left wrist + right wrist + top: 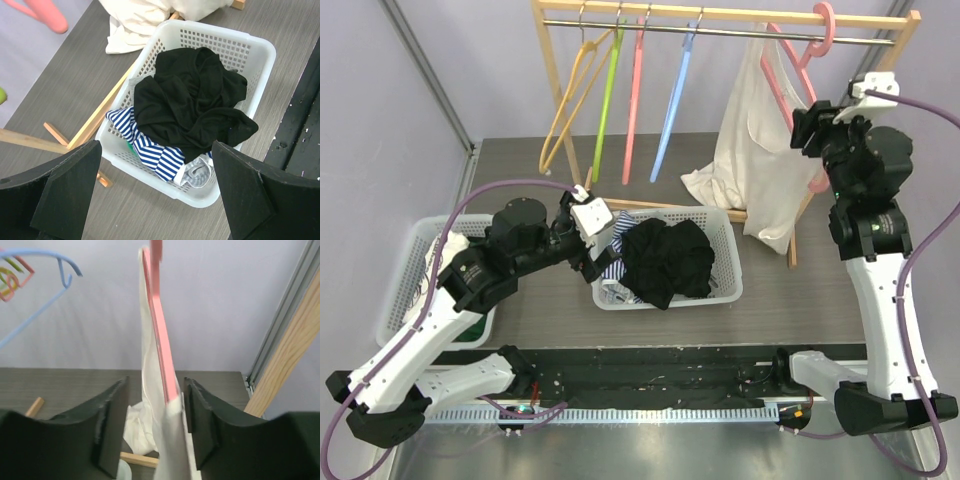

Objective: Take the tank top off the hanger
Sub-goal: Pick up the hanger from the clothesline.

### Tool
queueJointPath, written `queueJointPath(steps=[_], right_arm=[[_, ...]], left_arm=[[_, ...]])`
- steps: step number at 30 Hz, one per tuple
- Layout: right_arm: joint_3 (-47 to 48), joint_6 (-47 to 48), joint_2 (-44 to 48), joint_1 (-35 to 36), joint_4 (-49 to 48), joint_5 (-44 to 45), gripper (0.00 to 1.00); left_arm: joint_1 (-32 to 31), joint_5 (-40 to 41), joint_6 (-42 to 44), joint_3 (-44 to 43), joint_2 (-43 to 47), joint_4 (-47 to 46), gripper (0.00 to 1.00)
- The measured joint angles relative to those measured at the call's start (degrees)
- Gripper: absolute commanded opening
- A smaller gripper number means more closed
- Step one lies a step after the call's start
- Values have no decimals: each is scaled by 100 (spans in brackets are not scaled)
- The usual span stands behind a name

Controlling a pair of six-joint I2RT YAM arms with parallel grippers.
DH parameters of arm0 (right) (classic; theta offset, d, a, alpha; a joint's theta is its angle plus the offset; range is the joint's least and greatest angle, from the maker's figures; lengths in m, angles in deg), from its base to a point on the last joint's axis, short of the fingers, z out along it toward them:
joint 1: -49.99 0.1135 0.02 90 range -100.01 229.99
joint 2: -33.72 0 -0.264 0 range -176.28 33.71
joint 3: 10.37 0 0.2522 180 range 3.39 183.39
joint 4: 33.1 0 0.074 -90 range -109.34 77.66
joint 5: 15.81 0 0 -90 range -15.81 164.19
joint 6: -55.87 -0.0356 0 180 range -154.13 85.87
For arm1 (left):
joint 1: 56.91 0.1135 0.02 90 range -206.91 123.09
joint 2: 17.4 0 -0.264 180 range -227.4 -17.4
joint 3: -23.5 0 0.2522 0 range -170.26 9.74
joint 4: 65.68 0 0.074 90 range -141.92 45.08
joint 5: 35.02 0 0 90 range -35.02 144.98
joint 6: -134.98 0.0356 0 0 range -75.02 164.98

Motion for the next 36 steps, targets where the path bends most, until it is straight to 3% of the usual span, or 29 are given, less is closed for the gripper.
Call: queueJointPath(steps=[2,7,11,21,36], right_arm=[[586,-90,-133,0,420,-37,66],[1899,-337,-374,0,1377,-79,66],[2269,-424,-435,0,1993,-83,65],[2382,-378,-634,0,3093,219,60],[2651,-367,140,0,3130,162,64]], left_arm=[[2,-2,0,22,2,-4,97],[2,-7,-4,98,15,-13,97],[2,-7,-7,125,17,-13,97],[2,-28,-22,125,17,-31,96],[2,-149,-151,125,17,-31,96]])
